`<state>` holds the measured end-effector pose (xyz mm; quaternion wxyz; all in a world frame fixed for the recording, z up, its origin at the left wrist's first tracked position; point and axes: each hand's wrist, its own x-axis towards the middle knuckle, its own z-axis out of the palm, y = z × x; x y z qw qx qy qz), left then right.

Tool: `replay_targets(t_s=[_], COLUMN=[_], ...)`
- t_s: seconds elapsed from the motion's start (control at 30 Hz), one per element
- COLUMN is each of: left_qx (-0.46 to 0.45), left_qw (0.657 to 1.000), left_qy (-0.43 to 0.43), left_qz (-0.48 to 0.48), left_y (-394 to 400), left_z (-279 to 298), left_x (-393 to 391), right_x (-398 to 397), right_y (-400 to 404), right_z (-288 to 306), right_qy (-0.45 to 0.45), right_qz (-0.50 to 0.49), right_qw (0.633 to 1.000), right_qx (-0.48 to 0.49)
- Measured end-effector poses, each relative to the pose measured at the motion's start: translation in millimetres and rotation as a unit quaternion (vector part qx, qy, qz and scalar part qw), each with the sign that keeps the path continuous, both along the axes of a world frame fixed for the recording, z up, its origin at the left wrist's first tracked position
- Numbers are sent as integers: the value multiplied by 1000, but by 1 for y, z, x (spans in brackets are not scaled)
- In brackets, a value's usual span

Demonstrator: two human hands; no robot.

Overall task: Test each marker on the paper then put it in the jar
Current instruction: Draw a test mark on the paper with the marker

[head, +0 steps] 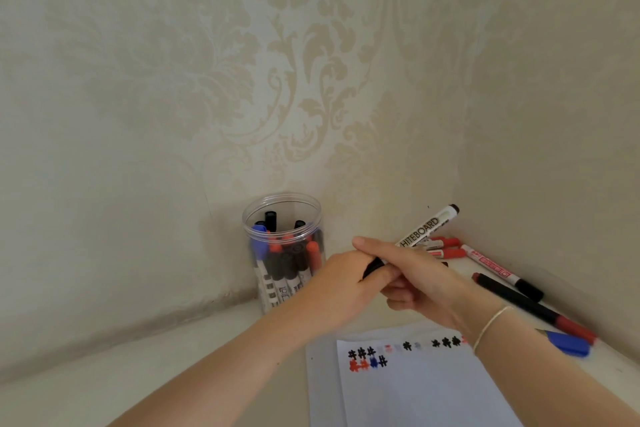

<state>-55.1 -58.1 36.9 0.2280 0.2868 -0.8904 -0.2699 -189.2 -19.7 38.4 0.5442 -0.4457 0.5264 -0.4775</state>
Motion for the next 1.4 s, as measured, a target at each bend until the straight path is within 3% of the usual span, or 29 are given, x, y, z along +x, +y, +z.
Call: replay_targets(t_s=[0.23,0.33,0.43,0.5,0.63,0.83,1.03,1.2,1.3,1.4], left_qx=[140,206,308,315,294,138,73,35,8,-12], left_qw=[985,967,931,931,942,990,995,989,988,986], left_qy=[45,70,107,109,109,16,-68,-139,-155,-162], left_qz=[-85,-135,-166,-152,-120,-23,20,30,26,26], left_y=[7,10,8,8,4,0,0,0,-1,0], left_z=[9,9,-9,-23,-28,-44,-63,-72,-73,-75], left_x=[11,14,21,22,19,25,23,21,20,20], right_x=[0,-3,-16,-21,-18,-29,-19,-9,-6,-1], right_y=[2,4,5,2,-4,-2,13,22,25,27], right_z=[-1,-4,2,12,16,-23,-71,-74,-72,-78], right_qy=[-24,-45,-144,-130,-65,-112,-2,61,53,127], right_qz=[45,75,68,48,-23,-124,-172,-180,-207,-259], right_qw=[995,993,980,982,991,983,985,981,976,957], right_qx=[-83,-83,-121,-124,-119,-80,16,-27,-45,-30])
